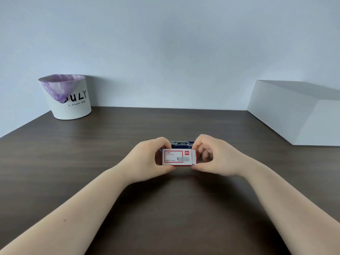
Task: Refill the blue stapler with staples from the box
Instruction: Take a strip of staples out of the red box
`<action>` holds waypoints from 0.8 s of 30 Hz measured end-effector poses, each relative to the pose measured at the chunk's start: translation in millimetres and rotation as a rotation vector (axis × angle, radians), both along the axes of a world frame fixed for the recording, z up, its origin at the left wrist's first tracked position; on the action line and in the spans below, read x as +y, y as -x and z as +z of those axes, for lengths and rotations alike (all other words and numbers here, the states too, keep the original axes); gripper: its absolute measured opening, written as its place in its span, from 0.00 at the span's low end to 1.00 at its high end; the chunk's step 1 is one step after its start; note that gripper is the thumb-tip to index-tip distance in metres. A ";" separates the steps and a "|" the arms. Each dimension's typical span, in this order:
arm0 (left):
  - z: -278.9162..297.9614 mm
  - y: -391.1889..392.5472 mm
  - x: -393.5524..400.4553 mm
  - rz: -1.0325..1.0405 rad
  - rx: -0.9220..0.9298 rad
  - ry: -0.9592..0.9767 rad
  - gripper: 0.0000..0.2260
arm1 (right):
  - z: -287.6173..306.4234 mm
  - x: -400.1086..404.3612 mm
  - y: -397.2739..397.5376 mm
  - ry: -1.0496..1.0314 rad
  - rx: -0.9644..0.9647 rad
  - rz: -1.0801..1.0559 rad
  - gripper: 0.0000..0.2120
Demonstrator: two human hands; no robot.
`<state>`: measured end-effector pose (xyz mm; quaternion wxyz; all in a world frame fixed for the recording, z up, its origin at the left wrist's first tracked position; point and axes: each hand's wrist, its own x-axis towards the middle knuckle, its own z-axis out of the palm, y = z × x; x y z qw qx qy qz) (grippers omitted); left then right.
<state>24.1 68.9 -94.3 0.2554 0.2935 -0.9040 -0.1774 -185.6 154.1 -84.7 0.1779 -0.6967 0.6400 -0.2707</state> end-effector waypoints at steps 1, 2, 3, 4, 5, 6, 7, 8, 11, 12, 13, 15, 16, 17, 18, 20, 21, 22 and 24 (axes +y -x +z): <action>0.0 -0.5 0.0 -0.007 0.029 -0.006 0.16 | 0.6 0.6 -0.5 0.007 -0.008 0.007 0.15; 0.5 -0.8 -0.2 -0.017 0.050 -0.015 0.16 | 1.4 1.4 -0.6 0.011 -0.017 0.011 0.14; 1.2 -1.3 -0.7 -0.029 0.062 -0.024 0.17 | 2.7 2.5 -0.6 0.011 -0.024 0.013 0.14; 1.8 -2.6 -1.5 -0.039 0.066 -0.034 0.17 | 4.3 3.8 0.0 0.004 -0.026 0.013 0.14; 3.2 -4.3 -2.4 -0.048 0.068 -0.045 0.17 | 6.4 5.3 1.1 -0.006 -0.021 0.013 0.14; 4.8 -6.6 -3.6 -0.052 0.073 -0.059 0.18 | 8.4 6.8 2.8 -0.016 -0.011 0.010 0.14; 6.6 -9.2 -4.9 -0.051 0.084 -0.075 0.17 | 10.7 8.4 5.0 -0.024 -0.004 0.002 0.14; 8.4 -11.8 -6.4 -0.047 0.098 -0.094 0.17 | 12.9 9.7 7.6 -0.029 -0.005 -0.009 0.14; 10.2 -16.8 -9.6 -0.055 0.118 -0.129 0.15 | 16.1 10.9 12.3 -0.058 -0.005 -0.014 0.14; 9.6 -17.0 -9.6 -0.067 0.108 -0.126 0.15 | 16.0 10.9 12.1 -0.073 0.016 -0.011 0.14; 8.6 -16.6 -9.4 -0.079 0.090 -0.116 0.15 | 15.8 10.7 11.3 -0.087 0.041 -0.009 0.14; 6.4 -15.8 -8.4 -0.099 0.054 -0.095 0.15 | 15.2 10.8 9.4 -0.109 0.091 -0.005 0.14; 6.5 -16.0 -7.9 -0.106 0.052 -0.086 0.15 | 15.2 11.2 8.8 -0.107 0.108 -0.002 0.14; 7.3 -16.4 -7.5 -0.109 0.068 -0.079 0.16 | 15.9 11.4 8.8 -0.090 0.110 -0.002 0.14; 9.5 -17.2 -6.9 -0.110 0.100 -0.081 0.16 | 17.0 11.4 9.3 -0.064 0.093 -0.003 0.13; 14.7 -19.1 -5.7 -0.108 0.177 -0.125 0.15 | 19.1 11.1 10.5 -0.034 0.023 -0.001 0.14; 16.9 -19.5 -5.3 -0.110 0.205 -0.160 0.15 | 19.5 10.9 11.1 -0.046 -0.008 0.003 0.14; 18.0 -19.7 -5.1 -0.115 0.219 -0.198 0.15 | 19.0 10.9 11.6 -0.077 -0.025 0.010 0.14; 16.4 -19.3 -5.5 -0.122 0.203 -0.265 0.16 | 15.4 10.1 12.4 -0.161 -0.006 0.027 0.13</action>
